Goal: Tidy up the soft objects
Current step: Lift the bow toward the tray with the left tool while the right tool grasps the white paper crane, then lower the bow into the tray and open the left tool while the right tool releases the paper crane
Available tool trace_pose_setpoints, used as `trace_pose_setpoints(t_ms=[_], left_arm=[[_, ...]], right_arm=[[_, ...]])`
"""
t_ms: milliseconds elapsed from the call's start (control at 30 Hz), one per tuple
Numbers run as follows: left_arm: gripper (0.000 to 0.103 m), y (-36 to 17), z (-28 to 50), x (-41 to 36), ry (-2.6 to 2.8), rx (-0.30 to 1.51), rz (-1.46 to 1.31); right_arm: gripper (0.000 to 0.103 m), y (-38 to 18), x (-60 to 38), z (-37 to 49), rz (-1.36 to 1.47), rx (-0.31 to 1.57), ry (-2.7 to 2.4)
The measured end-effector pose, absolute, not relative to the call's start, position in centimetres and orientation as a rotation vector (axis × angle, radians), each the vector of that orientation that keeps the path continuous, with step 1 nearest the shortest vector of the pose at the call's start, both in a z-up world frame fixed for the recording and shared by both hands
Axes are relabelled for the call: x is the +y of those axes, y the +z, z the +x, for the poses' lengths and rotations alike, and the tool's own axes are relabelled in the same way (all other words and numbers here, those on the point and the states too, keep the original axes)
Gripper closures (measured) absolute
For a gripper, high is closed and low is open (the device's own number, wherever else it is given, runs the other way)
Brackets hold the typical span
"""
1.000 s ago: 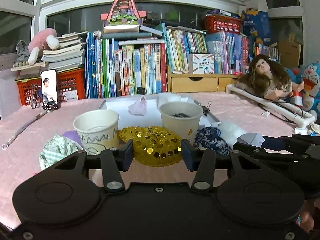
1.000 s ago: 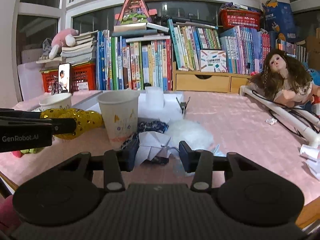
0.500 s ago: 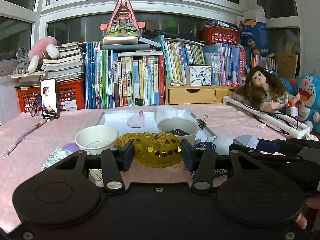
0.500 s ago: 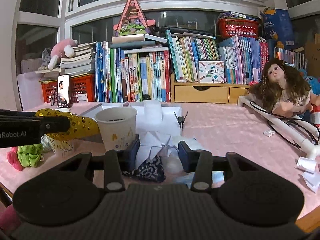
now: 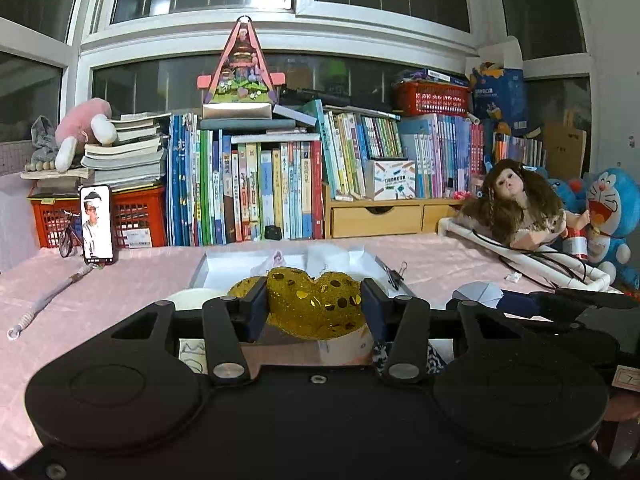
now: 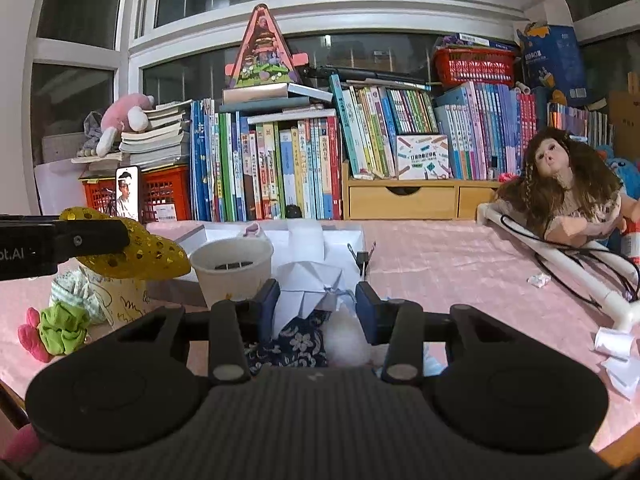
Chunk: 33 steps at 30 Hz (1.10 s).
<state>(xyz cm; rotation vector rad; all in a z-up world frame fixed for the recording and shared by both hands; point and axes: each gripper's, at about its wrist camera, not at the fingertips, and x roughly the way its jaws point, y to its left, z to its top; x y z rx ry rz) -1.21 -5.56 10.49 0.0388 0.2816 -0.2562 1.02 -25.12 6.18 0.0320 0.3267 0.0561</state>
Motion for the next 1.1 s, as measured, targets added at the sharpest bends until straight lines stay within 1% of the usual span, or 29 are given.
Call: trace_pose_setpoints(t_ms=[267,700,800,933,1100], left_arm=[[0.058,11.8,0.4,-5.3,-0.258,0.266,0.048],[0.058,14.2,9.2,-4.0,-0.257,0.369,0.037],[0.058,14.6,11.6,-3.7,-0.277,0.421,0.016],[0.058,15.2,16.0,-3.0,-0.308,0.541,-0.037],[0.058,14.7,21.3,-2.3,-0.308,0.66,-0.101]], right_arm=[[0.057,7.0,-24.9,1.8,0.03,0.308,0.076],[0.057,9.6,-25.5,6.8,0.026,0.307,0.106],[0.057,9.9,-25.6,8.4,0.026,0.324,0.113],[0.057,10.3,-26.0,11.0,0.038,0.361,0.13],[0.057,10.3,-27.0,15.0,0.081,0.444,0.151]])
